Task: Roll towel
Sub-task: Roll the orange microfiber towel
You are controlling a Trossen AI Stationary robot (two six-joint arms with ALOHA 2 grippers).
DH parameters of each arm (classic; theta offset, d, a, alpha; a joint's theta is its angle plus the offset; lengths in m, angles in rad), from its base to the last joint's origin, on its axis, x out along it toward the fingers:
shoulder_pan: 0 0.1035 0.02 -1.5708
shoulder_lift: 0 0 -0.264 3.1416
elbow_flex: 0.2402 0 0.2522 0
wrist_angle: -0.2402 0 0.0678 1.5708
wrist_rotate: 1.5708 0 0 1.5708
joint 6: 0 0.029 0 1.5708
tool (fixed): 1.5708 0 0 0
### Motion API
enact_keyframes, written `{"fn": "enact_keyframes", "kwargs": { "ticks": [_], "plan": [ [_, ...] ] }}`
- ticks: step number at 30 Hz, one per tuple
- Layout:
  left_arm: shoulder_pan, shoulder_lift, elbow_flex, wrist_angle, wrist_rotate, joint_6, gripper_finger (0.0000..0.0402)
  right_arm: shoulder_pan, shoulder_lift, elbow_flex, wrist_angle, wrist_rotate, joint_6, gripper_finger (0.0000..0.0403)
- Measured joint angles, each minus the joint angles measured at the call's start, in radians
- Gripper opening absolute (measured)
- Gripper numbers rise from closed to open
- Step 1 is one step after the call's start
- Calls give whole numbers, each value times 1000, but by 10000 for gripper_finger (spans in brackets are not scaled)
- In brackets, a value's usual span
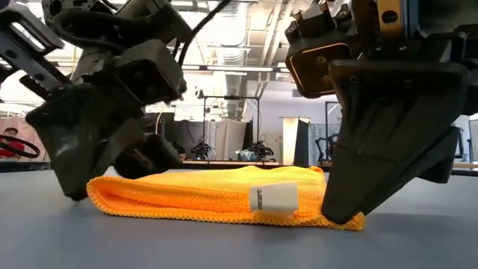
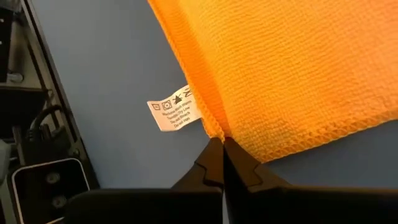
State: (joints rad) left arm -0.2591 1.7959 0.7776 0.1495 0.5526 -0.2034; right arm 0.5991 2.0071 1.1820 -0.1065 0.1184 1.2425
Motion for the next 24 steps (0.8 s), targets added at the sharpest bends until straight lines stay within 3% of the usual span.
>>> {"fn": "enact_keyframes", "kwargs": {
  "ticks": [2, 7, 13, 24],
  "plan": [
    [-21, -34, 0, -21, -49, 74, 0, 0, 0, -1, 7, 3, 16, 14],
    [-127, -108, 2, -41, -318, 299, 0, 1, 1, -1, 10, 26, 34, 14],
    [-263, -64, 2, 23, -603, 559, 6, 1, 1, -1, 19, 32, 41, 15],
    [-277, -29, 2, 54, -648, 577, 108, 4, 1, -1, 29, 39, 41, 16]
  ]
}}
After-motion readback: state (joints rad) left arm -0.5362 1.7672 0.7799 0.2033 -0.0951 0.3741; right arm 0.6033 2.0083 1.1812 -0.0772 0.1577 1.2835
